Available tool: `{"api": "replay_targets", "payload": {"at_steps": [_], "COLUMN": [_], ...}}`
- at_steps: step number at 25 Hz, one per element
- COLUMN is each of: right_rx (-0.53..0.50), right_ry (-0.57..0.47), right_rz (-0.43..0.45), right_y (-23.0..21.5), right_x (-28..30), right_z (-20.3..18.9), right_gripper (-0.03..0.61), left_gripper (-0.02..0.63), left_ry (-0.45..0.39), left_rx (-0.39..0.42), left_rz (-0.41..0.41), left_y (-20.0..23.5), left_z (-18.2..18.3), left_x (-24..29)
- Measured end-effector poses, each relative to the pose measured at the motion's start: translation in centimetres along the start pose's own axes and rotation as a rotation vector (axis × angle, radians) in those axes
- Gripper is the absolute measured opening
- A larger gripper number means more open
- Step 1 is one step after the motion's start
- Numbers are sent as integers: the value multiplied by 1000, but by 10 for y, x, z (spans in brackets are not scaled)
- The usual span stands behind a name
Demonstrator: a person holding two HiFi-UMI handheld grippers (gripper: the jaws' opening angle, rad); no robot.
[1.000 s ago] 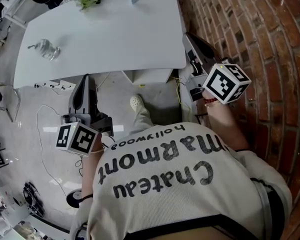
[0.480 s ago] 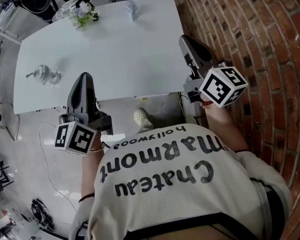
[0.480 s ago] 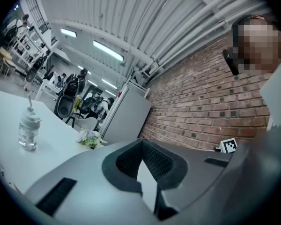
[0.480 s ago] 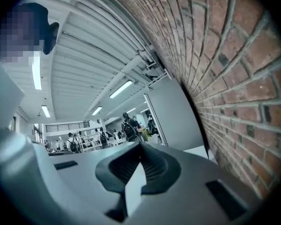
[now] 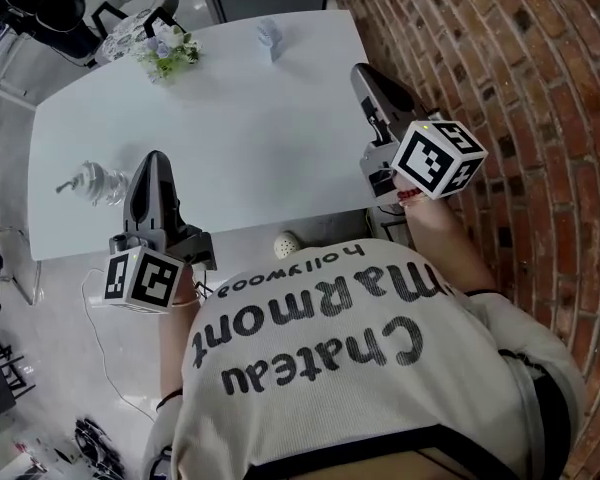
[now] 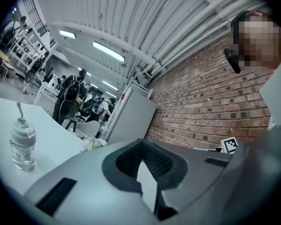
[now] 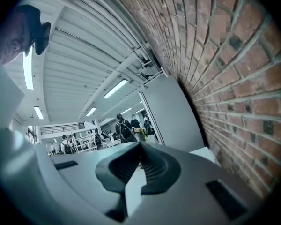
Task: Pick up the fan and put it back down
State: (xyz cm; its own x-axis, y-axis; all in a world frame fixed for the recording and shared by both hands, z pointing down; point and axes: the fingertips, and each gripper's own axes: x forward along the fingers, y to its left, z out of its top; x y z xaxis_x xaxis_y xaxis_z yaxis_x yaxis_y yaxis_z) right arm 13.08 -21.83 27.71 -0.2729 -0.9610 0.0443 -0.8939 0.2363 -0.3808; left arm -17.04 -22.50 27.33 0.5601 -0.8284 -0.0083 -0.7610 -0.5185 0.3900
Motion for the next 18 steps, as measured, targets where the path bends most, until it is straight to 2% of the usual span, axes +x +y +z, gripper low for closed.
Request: {"api": "replay_targets", "payload": {"at_steps": [5,8,12,15,18], "right_rx": [22,17,46,39,22], "right_ry": [39,88,155,203,244], "right_rz": [-9,-19,-16,-14,1], "right_y": [-17,-27,-42,-49,-54], "right_x": [33,46,66,82,98], "right_z": [-28,-47,-70,-81,-87], "right_gripper": [3,5,52,97,115], "left_gripper": [2,2,2,2,2], "left_ry": [17,33,58,69,66], "left_rx": [29,11,-18,-46,-52], "left_rz": [3,15,44,88,127], "left_y": [24,34,44,55,62], "left_z": [-12,-21,-34,-40,-41], "left_x": [15,16,15,9,6]}}
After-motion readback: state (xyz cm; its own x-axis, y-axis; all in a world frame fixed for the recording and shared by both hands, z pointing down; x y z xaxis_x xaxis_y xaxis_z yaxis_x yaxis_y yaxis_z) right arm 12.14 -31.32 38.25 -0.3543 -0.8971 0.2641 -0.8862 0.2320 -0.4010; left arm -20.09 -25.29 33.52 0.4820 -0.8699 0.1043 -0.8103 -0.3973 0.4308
